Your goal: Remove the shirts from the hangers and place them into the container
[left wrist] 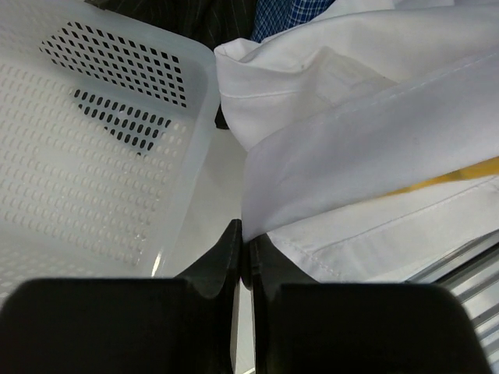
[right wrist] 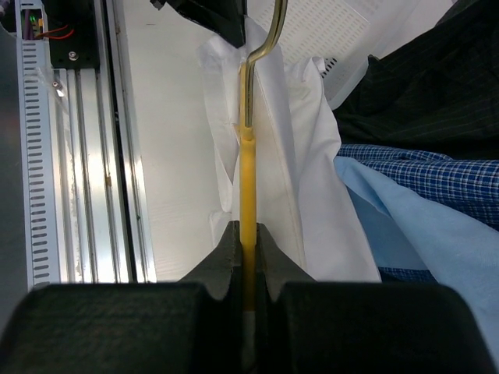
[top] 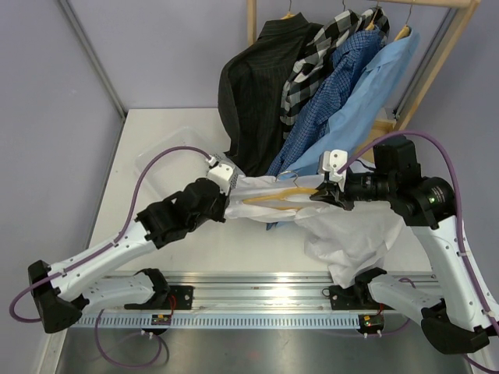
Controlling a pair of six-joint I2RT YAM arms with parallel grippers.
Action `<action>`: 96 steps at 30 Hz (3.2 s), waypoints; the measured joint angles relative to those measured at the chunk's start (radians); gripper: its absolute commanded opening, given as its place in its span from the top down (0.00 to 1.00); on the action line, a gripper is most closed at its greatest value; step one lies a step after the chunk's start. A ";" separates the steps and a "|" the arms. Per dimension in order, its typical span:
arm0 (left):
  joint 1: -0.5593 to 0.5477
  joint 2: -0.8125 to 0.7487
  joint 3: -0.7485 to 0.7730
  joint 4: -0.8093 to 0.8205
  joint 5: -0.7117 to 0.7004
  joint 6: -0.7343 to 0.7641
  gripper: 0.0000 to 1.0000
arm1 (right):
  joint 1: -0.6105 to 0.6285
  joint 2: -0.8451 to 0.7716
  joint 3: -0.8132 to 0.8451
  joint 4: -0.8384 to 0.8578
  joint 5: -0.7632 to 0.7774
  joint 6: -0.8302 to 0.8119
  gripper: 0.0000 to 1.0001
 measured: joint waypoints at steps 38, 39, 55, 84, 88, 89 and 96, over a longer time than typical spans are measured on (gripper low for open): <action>0.005 0.101 0.153 -0.142 -0.049 -0.031 0.90 | -0.029 0.020 0.020 0.106 0.080 0.226 1.00; 0.005 0.100 0.143 -0.131 -0.048 -0.031 0.89 | -0.030 0.020 0.020 0.106 0.081 0.234 1.00; 0.128 0.010 -0.069 0.105 0.199 -0.011 0.38 | -0.129 0.020 0.031 0.064 -0.027 0.324 1.00; 0.160 -0.091 -0.481 0.864 0.541 -0.175 0.10 | -0.236 0.006 -0.041 0.392 -0.251 0.690 1.00; 0.159 -0.082 -0.481 0.944 0.481 -0.150 0.22 | -0.237 0.005 -0.041 0.407 -0.280 0.708 1.00; 0.159 -0.081 -0.481 0.958 0.468 -0.144 0.25 | -0.237 0.005 -0.041 0.410 -0.288 0.712 1.00; 0.159 -0.069 -0.497 1.101 0.455 -0.113 0.72 | -0.244 0.002 -0.044 0.430 -0.316 0.728 1.00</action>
